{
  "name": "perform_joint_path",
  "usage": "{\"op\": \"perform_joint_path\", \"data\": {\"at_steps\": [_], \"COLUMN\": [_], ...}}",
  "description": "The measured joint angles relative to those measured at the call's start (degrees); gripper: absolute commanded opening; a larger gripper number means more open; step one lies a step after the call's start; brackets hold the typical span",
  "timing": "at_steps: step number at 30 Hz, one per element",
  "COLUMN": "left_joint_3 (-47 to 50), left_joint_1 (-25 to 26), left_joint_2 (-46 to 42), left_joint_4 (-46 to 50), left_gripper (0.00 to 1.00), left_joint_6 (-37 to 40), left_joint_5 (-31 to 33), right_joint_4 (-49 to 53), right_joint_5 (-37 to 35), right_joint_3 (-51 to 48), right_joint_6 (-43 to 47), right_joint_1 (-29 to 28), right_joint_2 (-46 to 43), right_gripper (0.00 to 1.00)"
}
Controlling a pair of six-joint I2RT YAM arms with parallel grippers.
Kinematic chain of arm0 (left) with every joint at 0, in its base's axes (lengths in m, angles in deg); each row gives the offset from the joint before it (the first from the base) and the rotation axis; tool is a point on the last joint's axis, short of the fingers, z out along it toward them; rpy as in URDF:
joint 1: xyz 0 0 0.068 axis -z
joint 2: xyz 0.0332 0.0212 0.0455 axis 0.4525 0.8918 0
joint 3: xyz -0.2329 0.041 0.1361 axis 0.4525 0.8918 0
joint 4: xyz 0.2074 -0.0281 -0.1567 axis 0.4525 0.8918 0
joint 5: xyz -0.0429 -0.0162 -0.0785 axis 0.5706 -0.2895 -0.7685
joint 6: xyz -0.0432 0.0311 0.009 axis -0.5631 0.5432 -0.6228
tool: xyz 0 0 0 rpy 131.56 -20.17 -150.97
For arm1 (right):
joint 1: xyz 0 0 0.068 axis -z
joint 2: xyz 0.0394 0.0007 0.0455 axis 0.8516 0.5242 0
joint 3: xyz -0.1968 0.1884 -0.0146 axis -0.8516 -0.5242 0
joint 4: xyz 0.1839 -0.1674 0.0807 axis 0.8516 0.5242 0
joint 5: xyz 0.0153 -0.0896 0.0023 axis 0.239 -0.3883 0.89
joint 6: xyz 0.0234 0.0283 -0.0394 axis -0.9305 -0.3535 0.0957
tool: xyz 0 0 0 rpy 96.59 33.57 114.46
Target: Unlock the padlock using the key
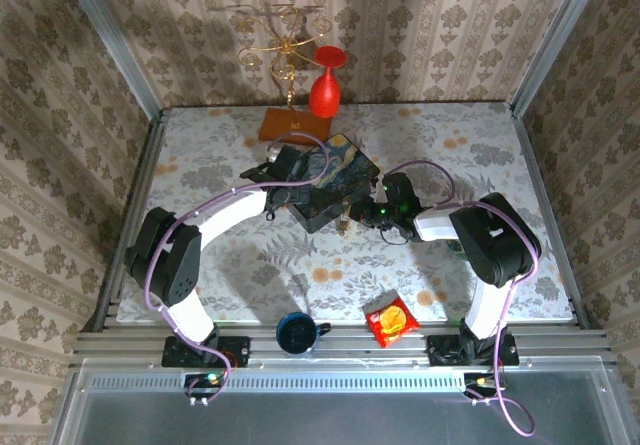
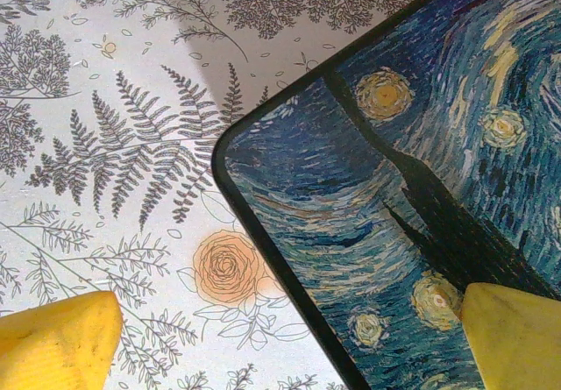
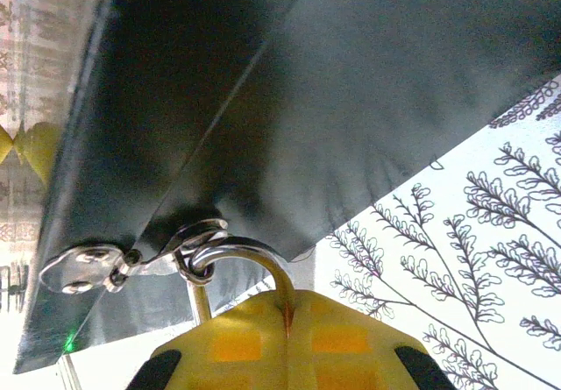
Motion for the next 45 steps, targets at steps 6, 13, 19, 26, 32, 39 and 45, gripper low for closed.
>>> {"op": "perform_joint_path", "data": {"at_steps": [6,13,19,26,32,39,45], "left_joint_3": [-1.6,-2.8,-2.8,-2.8,-2.8,-2.8,-2.8], "left_joint_1": [0.0,0.5,0.5,0.5,0.5,0.5,0.5], "left_joint_2": [0.7,1.3,1.3,1.3,1.3,1.3,1.3], "left_joint_4": [2.6,4.7,4.8,4.8,4.8,4.7,4.8], "left_gripper": [1.00,1.00,1.00,1.00,1.00,1.00,1.00], "left_joint_6": [0.1,0.2,0.2,0.2,0.2,0.2,0.2], "left_joint_5": [1.7,4.2,4.3,4.3,4.3,4.1,4.0], "right_joint_4": [-1.1,-1.2,-2.6,-4.6,-5.3,-5.3,-5.3], "right_joint_5": [-1.0,-2.3,-3.1,-4.2,-5.6,-7.9,-8.2], "right_joint_3": [-0.8,-1.4,-2.2,-3.0,-4.0,-4.9,-4.9], "right_joint_6": [-2.5,-4.6,-5.7,-8.2,-9.4,-10.8,-11.2], "right_joint_1": [0.0,0.0,0.0,0.0,-0.2,-0.3,-0.3], "right_joint_2": [-0.6,-1.6,-1.9,-1.9,-3.0,-4.8,-4.8], "right_gripper": [0.00,0.00,0.00,0.00,0.00,0.00,0.00]}}
